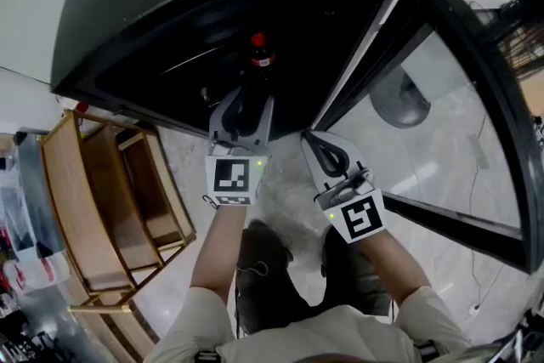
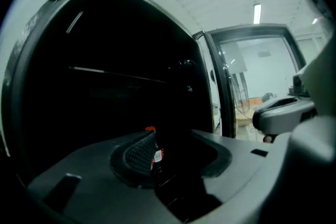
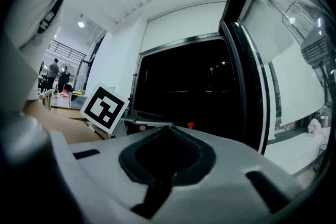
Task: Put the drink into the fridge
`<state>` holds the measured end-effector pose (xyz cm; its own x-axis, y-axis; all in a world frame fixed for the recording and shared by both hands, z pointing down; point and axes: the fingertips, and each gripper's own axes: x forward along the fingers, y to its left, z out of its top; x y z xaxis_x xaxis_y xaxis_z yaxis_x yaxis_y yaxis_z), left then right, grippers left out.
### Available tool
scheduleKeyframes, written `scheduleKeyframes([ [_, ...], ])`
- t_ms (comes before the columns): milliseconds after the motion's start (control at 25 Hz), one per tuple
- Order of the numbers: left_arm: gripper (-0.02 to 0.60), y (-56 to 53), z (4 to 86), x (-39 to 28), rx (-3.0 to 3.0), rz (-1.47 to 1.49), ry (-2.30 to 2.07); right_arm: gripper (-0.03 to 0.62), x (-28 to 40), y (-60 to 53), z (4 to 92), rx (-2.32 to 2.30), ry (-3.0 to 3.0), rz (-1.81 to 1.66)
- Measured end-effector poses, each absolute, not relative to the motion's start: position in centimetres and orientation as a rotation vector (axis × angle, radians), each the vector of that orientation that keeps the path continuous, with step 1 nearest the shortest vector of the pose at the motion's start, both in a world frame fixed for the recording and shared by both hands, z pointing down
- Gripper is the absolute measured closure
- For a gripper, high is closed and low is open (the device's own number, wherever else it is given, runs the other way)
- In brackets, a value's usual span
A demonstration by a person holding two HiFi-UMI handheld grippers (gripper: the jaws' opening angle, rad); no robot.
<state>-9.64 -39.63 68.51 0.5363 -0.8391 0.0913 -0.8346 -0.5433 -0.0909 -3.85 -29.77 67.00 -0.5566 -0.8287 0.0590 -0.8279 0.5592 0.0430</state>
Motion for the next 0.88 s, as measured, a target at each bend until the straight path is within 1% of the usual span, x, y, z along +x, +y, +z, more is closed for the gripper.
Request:
scheduleKeyframes([
  [160, 0.46, -36.4, 62.7, -9.9, -2.717, -0.212, 1.52, 0.597, -2.4, -26.9, 62.0, 1.446, -2.688, 0.082],
  [320, 0.537, -32.2, 57.3, -10.6, -2.69, -0.26, 1.574, 0.597, -0.6, -23.4, 58.0, 1.415, -2.656, 0.171],
  [520, 0.561, -25.5, 50.5, -10.9, -2.688, -0.292, 1.594, 0.597, 2.3, -19.2, 52.9, 1.389, -2.607, 0.238],
  [680, 0.563, -19.4, 46.5, -11.2, -2.705, -0.343, 1.614, 0.596, 5.3, -16.2, 49.6, 1.37, -2.553, 0.253],
  [880, 0.563, -11.8, 42.7, -12.8, -2.684, -0.376, 1.77, 0.596, 7.5, -11.6, 45.8, 1.332, -2.555, 0.248],
])
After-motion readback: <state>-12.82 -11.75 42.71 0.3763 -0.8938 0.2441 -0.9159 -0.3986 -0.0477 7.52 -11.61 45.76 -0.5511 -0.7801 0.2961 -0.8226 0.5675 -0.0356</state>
